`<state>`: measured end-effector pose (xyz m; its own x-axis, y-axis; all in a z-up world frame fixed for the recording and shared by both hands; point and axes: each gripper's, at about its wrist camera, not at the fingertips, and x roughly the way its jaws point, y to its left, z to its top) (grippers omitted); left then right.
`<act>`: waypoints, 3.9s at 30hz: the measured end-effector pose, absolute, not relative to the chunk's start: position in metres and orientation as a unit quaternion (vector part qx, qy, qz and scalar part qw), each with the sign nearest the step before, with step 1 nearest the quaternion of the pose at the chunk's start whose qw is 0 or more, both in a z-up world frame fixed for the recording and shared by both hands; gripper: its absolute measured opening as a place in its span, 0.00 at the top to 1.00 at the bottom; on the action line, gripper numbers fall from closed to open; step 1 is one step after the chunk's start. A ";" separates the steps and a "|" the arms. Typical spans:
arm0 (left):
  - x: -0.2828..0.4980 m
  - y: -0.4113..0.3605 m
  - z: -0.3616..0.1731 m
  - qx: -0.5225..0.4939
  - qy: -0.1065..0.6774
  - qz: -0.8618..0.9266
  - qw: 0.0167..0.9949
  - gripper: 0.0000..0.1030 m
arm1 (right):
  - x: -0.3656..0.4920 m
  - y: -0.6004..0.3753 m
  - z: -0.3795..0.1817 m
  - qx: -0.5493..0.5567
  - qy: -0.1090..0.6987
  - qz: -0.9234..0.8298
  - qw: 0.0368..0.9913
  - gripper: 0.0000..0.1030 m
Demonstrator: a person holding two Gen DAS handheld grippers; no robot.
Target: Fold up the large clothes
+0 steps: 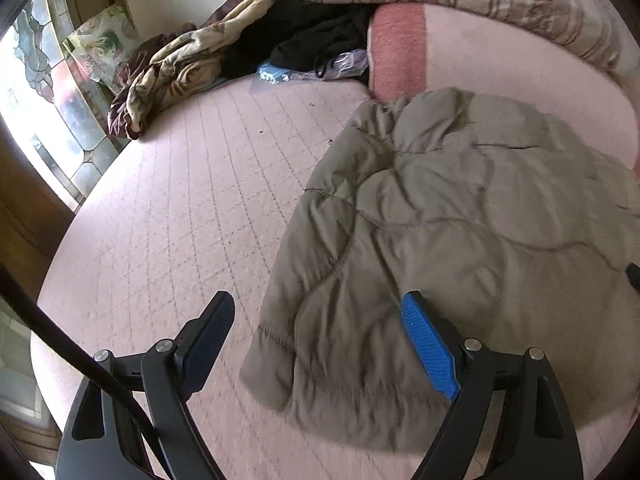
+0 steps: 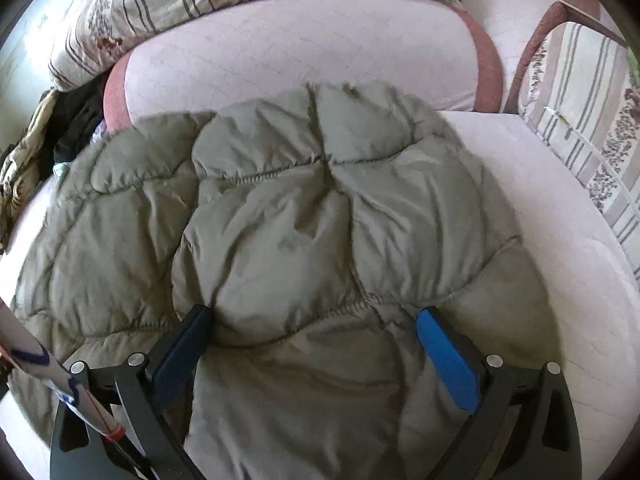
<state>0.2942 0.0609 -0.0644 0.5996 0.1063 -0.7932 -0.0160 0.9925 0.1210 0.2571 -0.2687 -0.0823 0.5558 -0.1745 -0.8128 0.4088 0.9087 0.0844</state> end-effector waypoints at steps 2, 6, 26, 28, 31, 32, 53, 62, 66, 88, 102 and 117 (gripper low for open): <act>0.275 0.062 -0.053 0.039 0.439 0.019 0.897 0.17 | 0.241 -0.272 -0.068 0.140 0.426 -0.170 0.878 0.01; 0.237 0.061 -0.034 0.037 0.424 -0.007 0.905 0.17 | 0.200 -0.288 -0.045 0.149 0.406 -0.167 0.886 0.01; 0.206 0.055 -0.012 0.068 0.377 -0.015 0.923 0.17 | 0.129 -0.395 -0.041 0.242 0.417 -0.204 0.852 0.01; 0.219 0.058 -0.020 0.067 0.384 -0.009 0.921 0.17 | 0.139 -0.397 -0.049 0.241 0.422 -0.203 0.850 0.01; 0.244 0.065 -0.034 0.052 0.407 -0.006 0.912 0.17 | 0.154 -0.403 -0.059 0.245 0.429 -0.204 0.845 0.01; 0.253 0.069 -0.039 0.042 0.417 -0.007 0.908 0.17 | 0.159 -0.407 -0.063 0.251 0.432 -0.203 0.842 0.01; 0.398 0.118 -0.146 -0.256 0.558 -0.240 0.752 0.04 | 0.219 -0.438 -0.139 0.405 0.443 -0.033 0.799 0.00; 0.395 0.077 -0.134 -0.193 0.549 -0.142 0.801 0.05 | 0.242 -0.405 -0.142 0.392 0.438 -0.012 0.809 0.10; 0.374 0.061 -0.110 -0.144 0.527 -0.135 0.827 0.37 | 0.227 -0.393 -0.132 0.391 0.428 -0.005 0.815 0.37; 0.294 0.054 -0.086 0.023 0.453 -0.043 0.890 0.57 | 0.174 -0.350 -0.103 0.357 0.390 -0.033 0.848 0.59; 0.278 0.054 -0.079 0.070 0.424 -0.016 0.903 0.70 | 0.172 -0.327 -0.084 0.317 0.400 -0.043 0.859 0.61; 0.274 0.053 -0.078 0.079 0.424 -0.008 0.902 0.73 | 0.174 -0.315 -0.078 0.299 0.404 -0.056 0.863 0.62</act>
<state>0.2735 0.0528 -0.0777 0.6406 0.0519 -0.7662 0.0824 0.9873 0.1358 0.1740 -0.3146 -0.0785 0.6676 0.1455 -0.7302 0.3379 0.8147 0.4713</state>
